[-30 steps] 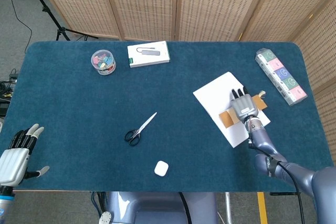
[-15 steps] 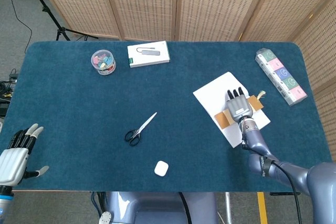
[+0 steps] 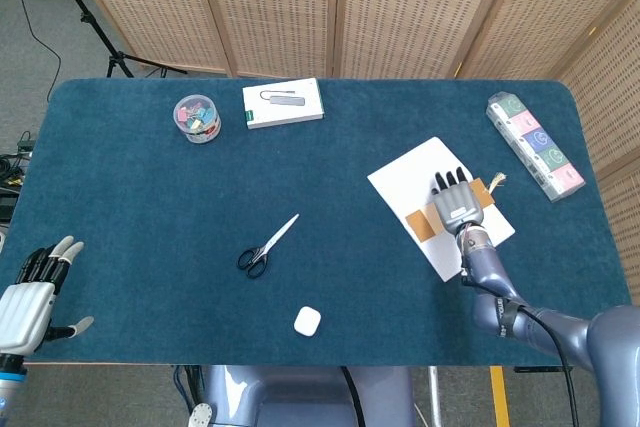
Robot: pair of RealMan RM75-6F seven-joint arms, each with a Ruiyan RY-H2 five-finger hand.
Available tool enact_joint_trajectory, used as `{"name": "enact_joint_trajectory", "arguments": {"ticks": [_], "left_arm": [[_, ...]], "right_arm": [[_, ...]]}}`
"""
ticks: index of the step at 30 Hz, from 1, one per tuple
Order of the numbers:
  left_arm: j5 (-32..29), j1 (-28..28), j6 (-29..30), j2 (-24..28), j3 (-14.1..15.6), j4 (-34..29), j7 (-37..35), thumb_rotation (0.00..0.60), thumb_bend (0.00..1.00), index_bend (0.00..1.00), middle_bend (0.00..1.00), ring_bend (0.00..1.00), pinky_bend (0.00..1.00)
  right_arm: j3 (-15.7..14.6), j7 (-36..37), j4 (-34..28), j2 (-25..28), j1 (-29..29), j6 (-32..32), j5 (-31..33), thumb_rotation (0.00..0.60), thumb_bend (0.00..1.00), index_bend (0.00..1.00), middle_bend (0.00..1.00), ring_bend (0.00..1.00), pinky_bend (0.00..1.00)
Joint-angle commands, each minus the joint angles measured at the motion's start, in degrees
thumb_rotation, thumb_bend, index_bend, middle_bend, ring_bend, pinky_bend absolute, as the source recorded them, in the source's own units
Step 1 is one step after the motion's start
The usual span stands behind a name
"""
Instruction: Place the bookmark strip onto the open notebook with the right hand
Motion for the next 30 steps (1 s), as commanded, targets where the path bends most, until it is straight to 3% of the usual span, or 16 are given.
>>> {"name": "enact_joint_trajectory", "arguments": {"ticks": [1,8,14,19,25,30], "left_arm": [[0.0,0.0,0.0,0.0,0.0,0.0,0.0,0.6,0.0,0.0,0.0,0.0,0.0],[0.2,0.0,0.0,0.1,0.1,0.0,-0.1,0.6,0.0,0.0,0.0,0.0,0.0],[0.4,-0.1,-0.1,0.1,0.2,-0.1,-0.1,0.6,0.0,0.0,0.0,0.0,0.0],[1.0,0.0,0.0,0.1,0.5,-0.1,-0.1,0.6,0.0,0.0,0.0,0.0,0.0],[1.3,0.0,0.1,0.0,0.6,-0.2,0.1,0.6,0.0,0.0,0.0,0.0,0.0],[1.0,-0.1,-0.1,0.0,0.6,-0.2,0.1,0.6,0.0,0.0,0.0,0.0,0.0]], "right_arm": [[0.8,2.0,-3.7,2.5,0.1,0.9,-0.6,0.6,0.31,0.18,0.0,0.0,0.0],[3.5,11.7,-12.3,9.9,-1.3,-1.0,-7.5,0.6,0.31,0.18,0.0,0.0,0.0],[4.0,22.1,-13.2,12.9,-4.4,-2.7,-18.6,0.6,0.36,0.18,0.01,0.0,0.0],[3.6,31.1,-10.9,12.3,-7.4,-2.7,-27.3,0.6,0.49,0.19,0.06,0.0,0.0],[2.8,43.4,-7.8,9.7,-10.1,-4.1,-35.8,0.6,0.56,0.21,0.09,0.0,0.0],[1.9,46.7,-4.4,7.2,-10.6,-4.7,-39.4,0.6,0.62,0.21,0.1,0.0,0.01]]}}
